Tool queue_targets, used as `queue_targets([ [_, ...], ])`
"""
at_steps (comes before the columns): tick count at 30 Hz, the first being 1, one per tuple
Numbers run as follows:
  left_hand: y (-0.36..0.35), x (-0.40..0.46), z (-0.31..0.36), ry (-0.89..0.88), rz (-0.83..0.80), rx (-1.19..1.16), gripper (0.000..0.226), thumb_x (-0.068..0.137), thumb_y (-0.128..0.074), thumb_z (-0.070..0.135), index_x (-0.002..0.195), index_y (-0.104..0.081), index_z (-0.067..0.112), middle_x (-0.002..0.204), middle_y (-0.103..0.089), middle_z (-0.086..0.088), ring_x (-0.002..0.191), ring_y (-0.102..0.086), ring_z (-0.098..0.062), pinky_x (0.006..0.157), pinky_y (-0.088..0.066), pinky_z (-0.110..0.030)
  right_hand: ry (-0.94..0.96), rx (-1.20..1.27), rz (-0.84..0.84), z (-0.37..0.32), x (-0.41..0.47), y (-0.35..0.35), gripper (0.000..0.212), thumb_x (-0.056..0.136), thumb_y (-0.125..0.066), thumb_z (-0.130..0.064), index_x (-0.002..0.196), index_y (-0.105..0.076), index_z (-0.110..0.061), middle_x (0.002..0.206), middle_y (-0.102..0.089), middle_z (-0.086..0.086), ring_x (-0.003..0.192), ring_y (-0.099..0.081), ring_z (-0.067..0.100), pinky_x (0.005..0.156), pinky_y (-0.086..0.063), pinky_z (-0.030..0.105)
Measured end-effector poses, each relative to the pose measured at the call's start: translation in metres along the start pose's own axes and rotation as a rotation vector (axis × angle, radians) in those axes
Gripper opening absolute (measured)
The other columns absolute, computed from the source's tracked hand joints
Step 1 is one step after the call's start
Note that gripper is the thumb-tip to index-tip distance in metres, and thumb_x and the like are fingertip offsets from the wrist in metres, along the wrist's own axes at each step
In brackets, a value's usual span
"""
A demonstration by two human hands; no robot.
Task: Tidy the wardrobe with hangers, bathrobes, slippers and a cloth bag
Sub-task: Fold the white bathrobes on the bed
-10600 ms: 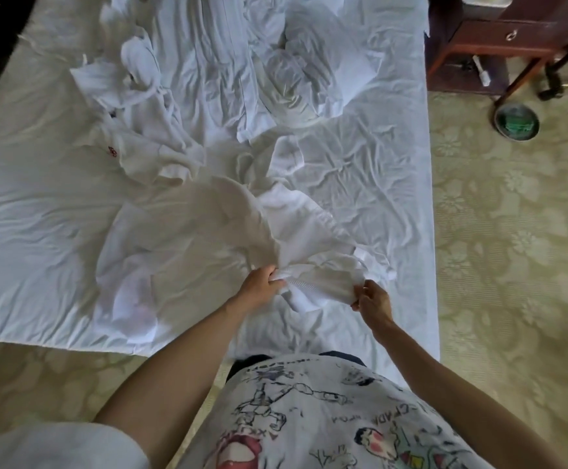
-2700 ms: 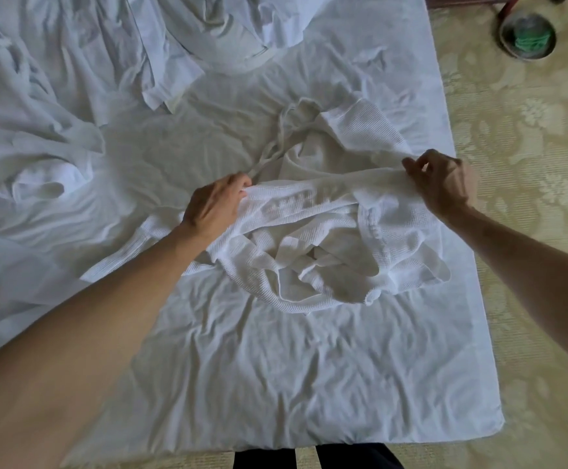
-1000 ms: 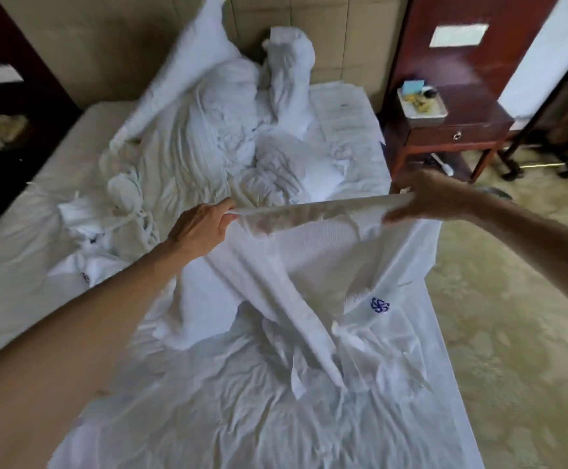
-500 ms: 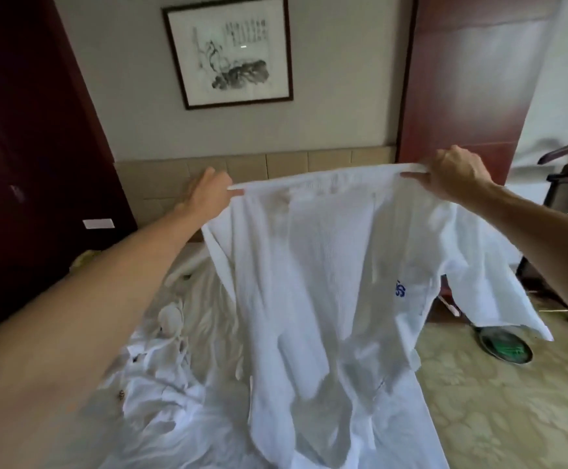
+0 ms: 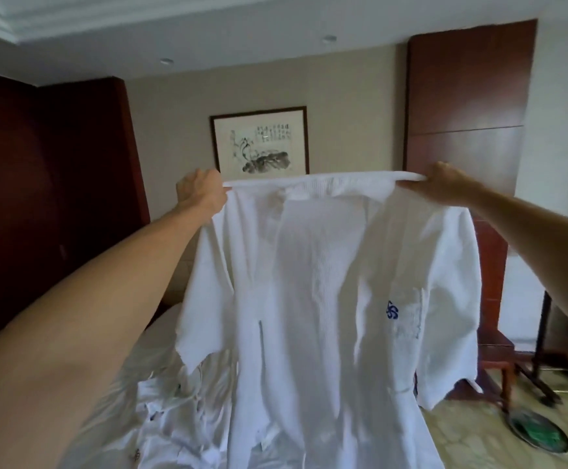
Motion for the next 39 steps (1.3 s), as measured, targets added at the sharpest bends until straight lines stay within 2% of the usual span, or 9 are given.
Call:
queue_targets([
  [4, 0.060, -0.013, -0.031, 0.006, 0.053, 0.005, 0.038, 0.102, -0.055, 0.036, 0.121, -0.063, 0.004, 0.122, -0.064, -0.019, 0.113, -0.060, -0.038, 0.084, -0.044, -0.039, 0.017, -0.107, 0.074, -0.034, -0.020, 0.031, 0.094, 0.055, -0.030, -0.100, 0.071, -0.052, -0.010, 0.081, -0.058, 0.017, 0.079, -0.063, 0.039, 0.073, -0.055, 0.046],
  [11, 0.122, -0.063, -0.083, 0.028, 0.076, -0.076, 0.033, 0.101, -0.056, 0.032, 0.117, -0.065, 0.005, 0.118, -0.067, -0.016, 0.109, -0.062, -0.036, 0.076, -0.041, -0.035, -0.196, -0.245, 0.056, -0.079, -0.101, 0.070, 0.096, 0.082, -0.028, -0.087, 0.125, -0.063, -0.009, 0.124, -0.061, 0.020, 0.111, -0.060, 0.039, 0.094, -0.047, 0.047],
  [12, 0.129, -0.072, -0.086, 0.028, 0.078, -0.089, 0.032, 0.100, -0.057, 0.031, 0.117, -0.065, 0.005, 0.118, -0.067, -0.016, 0.109, -0.062, -0.035, 0.076, -0.041, -0.035, -0.238, -0.233, 0.021, -0.081, -0.112, 0.070, 0.095, 0.083, -0.026, -0.087, 0.122, -0.064, -0.009, 0.116, -0.064, 0.020, 0.105, -0.062, 0.038, 0.093, -0.049, 0.045],
  [14, 0.141, -0.090, -0.092, 0.041, 0.075, -0.119, 0.029, 0.098, -0.057, 0.027, 0.115, -0.067, 0.006, 0.115, -0.067, -0.015, 0.105, -0.063, -0.034, 0.074, -0.041, -0.034, -0.299, -0.149, -0.065, -0.086, -0.138, 0.067, 0.084, 0.091, -0.028, -0.078, 0.099, -0.064, -0.004, 0.080, -0.060, 0.017, 0.071, -0.060, 0.033, 0.068, -0.049, 0.037],
  [16, 0.146, -0.108, -0.099, 0.051, 0.044, -0.164, 0.021, 0.096, -0.056, 0.022, 0.106, -0.068, 0.008, 0.105, -0.068, -0.012, 0.092, -0.062, -0.031, 0.071, -0.042, -0.033, -0.375, 0.008, -0.138, -0.089, -0.165, 0.060, 0.068, 0.098, -0.030, -0.067, 0.078, -0.053, -0.007, 0.057, -0.044, 0.007, 0.045, -0.041, 0.019, 0.045, -0.031, 0.024],
  [19, 0.145, -0.133, -0.108, 0.098, -0.008, -0.298, 0.013, 0.091, -0.052, 0.018, 0.091, -0.063, 0.011, 0.097, -0.069, -0.009, 0.089, -0.066, -0.030, 0.069, -0.046, -0.032, -0.436, 0.360, -0.143, -0.096, -0.196, 0.046, 0.042, 0.104, -0.035, -0.042, 0.071, -0.044, -0.016, 0.058, -0.032, -0.002, 0.043, -0.024, 0.010, 0.034, -0.016, 0.012],
  [24, 0.121, -0.164, -0.111, 0.194, -0.081, -0.576, 0.014, 0.091, -0.049, 0.016, 0.091, -0.062, 0.009, 0.094, -0.069, -0.010, 0.086, -0.070, -0.029, 0.075, -0.059, -0.035, -0.481, 0.600, -0.057, -0.110, -0.234, 0.024, 0.023, 0.095, -0.035, -0.015, 0.080, -0.052, -0.011, 0.062, -0.044, 0.006, 0.048, -0.036, 0.014, 0.036, -0.023, 0.015],
  [29, 0.075, -0.185, -0.114, 0.311, -0.199, -0.838, 0.022, 0.096, -0.044, 0.010, 0.091, -0.064, 0.003, 0.063, -0.065, -0.009, 0.052, -0.065, -0.019, 0.061, -0.063, -0.034, -0.510, 0.643, 0.006, -0.098, -0.261, -0.001, 0.023, 0.097, -0.040, -0.023, 0.082, -0.055, -0.012, 0.063, -0.054, 0.009, 0.047, -0.044, 0.017, 0.034, -0.026, 0.014],
  [39, -0.066, -0.204, -0.080, 0.446, -0.319, -1.027, 0.022, 0.094, -0.042, 0.002, 0.104, -0.061, -0.004, 0.066, -0.068, -0.013, 0.045, -0.067, -0.013, 0.048, -0.059, -0.030, -0.634, 0.729, -0.015, -0.039, -0.265, -0.106, 0.025, 0.093, -0.038, -0.017, 0.086, -0.060, -0.010, 0.069, -0.066, 0.007, 0.051, -0.049, 0.014, 0.047, -0.032, 0.024],
])
Point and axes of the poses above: each hand's wrist, its own x-axis towards the middle knuckle, its own y-axis out of the back of the hand, z = x × y, the point moved 9 cm from there along x, towards the middle knuckle
